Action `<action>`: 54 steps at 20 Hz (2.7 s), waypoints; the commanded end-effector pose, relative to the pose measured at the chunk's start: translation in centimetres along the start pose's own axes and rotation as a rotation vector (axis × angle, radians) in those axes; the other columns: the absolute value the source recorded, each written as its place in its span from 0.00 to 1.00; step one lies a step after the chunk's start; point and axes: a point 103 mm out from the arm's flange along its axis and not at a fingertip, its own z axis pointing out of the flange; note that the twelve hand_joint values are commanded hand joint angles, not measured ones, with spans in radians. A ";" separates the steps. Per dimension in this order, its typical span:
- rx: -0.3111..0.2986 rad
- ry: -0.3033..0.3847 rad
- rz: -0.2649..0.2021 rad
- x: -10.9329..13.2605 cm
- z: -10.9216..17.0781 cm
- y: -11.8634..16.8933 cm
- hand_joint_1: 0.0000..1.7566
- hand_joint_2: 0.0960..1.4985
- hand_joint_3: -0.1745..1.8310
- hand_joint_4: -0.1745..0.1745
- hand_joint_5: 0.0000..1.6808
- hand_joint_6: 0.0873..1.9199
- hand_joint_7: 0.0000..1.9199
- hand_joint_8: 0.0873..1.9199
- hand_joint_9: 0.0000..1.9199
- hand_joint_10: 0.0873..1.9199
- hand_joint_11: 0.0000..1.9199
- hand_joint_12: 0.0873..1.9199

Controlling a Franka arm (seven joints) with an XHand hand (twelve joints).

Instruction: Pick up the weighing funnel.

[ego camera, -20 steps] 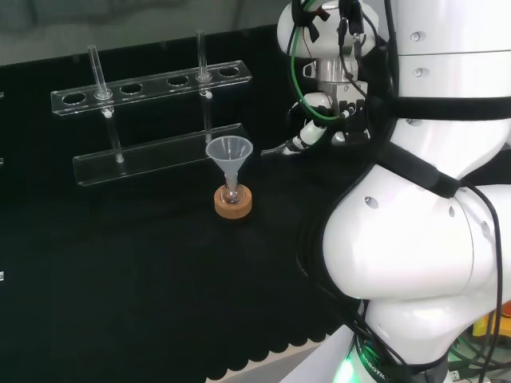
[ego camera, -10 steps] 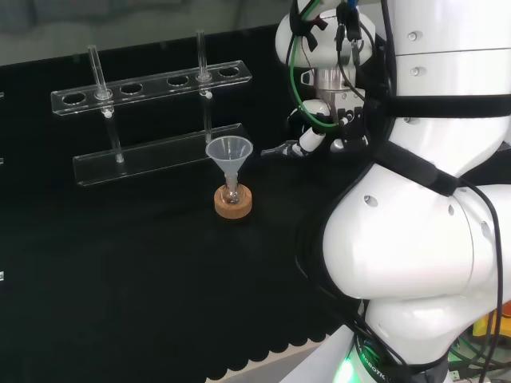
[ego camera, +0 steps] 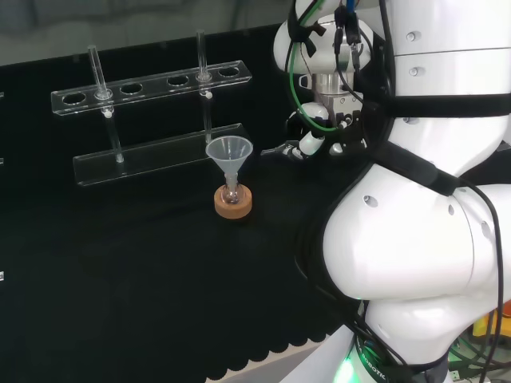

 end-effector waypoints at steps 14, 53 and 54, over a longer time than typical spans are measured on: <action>-0.009 -0.047 0.004 0.2 0.2 0.7 0.53 0.36 0.42 0.38 0.33 0.29 0.18 0.33 0.31 0.27 0.15 0.71; 0.009 -0.064 0.012 0.2 0.7 1.9 0.55 0.43 0.39 0.71 0.50 0.49 0.18 0.34 0.31 0.27 0.14 0.71; 0.010 -0.073 0.019 0.3 0.7 1.9 0.57 0.47 0.37 0.84 0.56 0.49 0.18 0.34 0.31 0.28 0.14 0.71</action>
